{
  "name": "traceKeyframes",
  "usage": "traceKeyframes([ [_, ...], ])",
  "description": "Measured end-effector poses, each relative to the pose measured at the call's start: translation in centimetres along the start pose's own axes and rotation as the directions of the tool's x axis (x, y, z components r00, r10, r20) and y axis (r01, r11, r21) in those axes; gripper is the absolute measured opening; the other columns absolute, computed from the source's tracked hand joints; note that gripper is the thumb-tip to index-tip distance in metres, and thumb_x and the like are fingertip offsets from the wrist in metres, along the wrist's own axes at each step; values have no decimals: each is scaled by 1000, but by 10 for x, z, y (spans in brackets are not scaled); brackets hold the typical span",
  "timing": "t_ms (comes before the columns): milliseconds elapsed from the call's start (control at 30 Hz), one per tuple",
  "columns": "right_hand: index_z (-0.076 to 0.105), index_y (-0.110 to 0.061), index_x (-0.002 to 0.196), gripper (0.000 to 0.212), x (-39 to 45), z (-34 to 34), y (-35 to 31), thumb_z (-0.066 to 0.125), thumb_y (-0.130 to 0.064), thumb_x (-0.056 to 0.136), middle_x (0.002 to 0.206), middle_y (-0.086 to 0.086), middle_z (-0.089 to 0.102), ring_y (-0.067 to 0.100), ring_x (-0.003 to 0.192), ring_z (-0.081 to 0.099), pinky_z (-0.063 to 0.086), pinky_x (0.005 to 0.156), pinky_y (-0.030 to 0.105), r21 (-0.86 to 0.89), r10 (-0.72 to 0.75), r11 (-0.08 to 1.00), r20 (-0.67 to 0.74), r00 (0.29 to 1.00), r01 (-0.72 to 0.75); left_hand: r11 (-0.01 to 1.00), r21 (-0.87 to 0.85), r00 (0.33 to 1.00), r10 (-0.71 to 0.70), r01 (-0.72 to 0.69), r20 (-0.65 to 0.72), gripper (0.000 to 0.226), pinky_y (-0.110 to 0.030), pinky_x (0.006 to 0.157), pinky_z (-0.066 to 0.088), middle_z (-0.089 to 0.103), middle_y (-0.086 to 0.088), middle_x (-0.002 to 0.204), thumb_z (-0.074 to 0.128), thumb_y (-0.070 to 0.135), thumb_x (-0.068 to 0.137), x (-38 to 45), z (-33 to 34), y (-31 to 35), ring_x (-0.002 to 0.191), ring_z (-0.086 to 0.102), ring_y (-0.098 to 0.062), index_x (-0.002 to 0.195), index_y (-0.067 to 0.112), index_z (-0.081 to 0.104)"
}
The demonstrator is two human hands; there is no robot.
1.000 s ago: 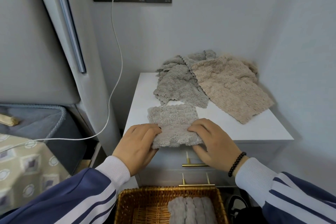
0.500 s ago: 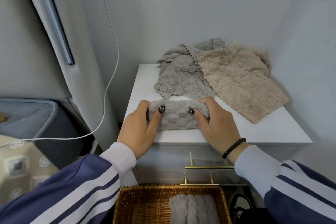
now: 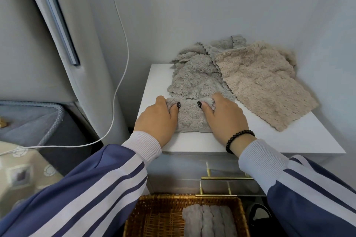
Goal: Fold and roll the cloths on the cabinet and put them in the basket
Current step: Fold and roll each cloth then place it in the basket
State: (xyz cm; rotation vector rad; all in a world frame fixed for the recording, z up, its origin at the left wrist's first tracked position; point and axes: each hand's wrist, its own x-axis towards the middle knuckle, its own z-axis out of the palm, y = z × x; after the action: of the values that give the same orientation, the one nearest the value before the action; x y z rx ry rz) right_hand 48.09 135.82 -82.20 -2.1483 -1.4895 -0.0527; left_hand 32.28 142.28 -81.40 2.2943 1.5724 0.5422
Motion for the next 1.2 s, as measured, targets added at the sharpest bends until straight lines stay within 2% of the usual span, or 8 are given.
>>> traceKeyframes([
  [233, 46, -11, 119, 54, 2, -7, -5, 35, -58, 95, 120, 9, 48, 28, 90, 56, 40, 64, 32, -86, 169, 984, 114, 979, -159, 996, 90, 1000, 23, -22, -5, 41, -42, 88, 43, 51, -15, 114, 40, 43, 98, -3, -2, 0, 107, 46, -32, 110, 5, 47],
  [433, 46, -14, 87, 49, 6, -13, -2, 39, -62, 92, 109, 9, 48, 21, 74, 52, 39, 58, 31, -42, 215, 976, 242, 946, -212, 969, -243, 999, -33, 41, 37, 31, -39, 79, 47, 57, -8, 102, 54, 34, 93, -6, -9, -3, 94, 57, -30, 111, 13, 41],
  [533, 47, -15, 97, 44, 5, -14, 0, 48, -58, 90, 102, 4, 48, 19, 78, 50, 40, 61, 32, 50, 204, 975, 204, 957, -218, 958, 57, 943, 286, -281, -168, 45, -44, 84, 48, 55, -12, 119, 61, 12, 86, -6, -10, -3, 106, 55, -34, 128, 8, 46],
  [633, 55, -11, 108, 31, -3, -7, -1, 59, -36, 90, 105, 7, 53, 25, 93, 52, 45, 73, 34, -40, -92, 995, -111, 990, 88, 793, 220, 800, 595, -568, -79, 53, -48, 94, 46, 58, -20, 125, 40, 1, 75, -9, 0, -2, 113, 58, -38, 126, -1, 54],
  [767, 65, -9, 93, 10, -10, -1, -9, 59, -9, 86, 98, 6, 62, 29, 94, 59, 41, 79, 38, -238, -456, 886, -285, 843, 399, 840, 171, 856, 495, -515, 149, 80, -36, 118, 15, 31, -14, 153, 4, 31, 76, -23, 4, -3, 142, 28, -27, 148, 4, 26],
  [867, 66, -5, 110, 26, -25, 7, -11, 52, -9, 89, 116, 7, 64, 26, 119, 54, 34, 103, 39, -264, -566, 815, -170, 806, 517, 837, 167, 850, 493, -521, 185, 87, -25, 118, -1, 14, -7, 159, -2, 48, 75, -24, 2, -11, 147, 10, -19, 152, 10, 9],
  [967, 51, -3, 134, 49, -37, 11, -7, 33, -26, 95, 137, 12, 53, 28, 130, 47, 34, 109, 43, -216, -469, 857, 48, 882, 467, 815, 217, 840, 490, -537, 234, 86, -24, 115, -10, -3, -3, 160, -1, 60, 79, -26, 5, -21, 147, -7, -15, 152, 14, -5],
  [1200, 32, -8, 146, 63, -29, 4, 3, 33, -40, 91, 148, 8, 38, 25, 139, 32, 34, 110, 41, -89, -394, 902, 228, 890, 422, 825, 52, 810, 538, -563, 235, 88, -19, 115, 1, 15, 3, 159, 21, 72, 82, -12, 1, -31, 146, 10, -12, 152, 22, 9],
])
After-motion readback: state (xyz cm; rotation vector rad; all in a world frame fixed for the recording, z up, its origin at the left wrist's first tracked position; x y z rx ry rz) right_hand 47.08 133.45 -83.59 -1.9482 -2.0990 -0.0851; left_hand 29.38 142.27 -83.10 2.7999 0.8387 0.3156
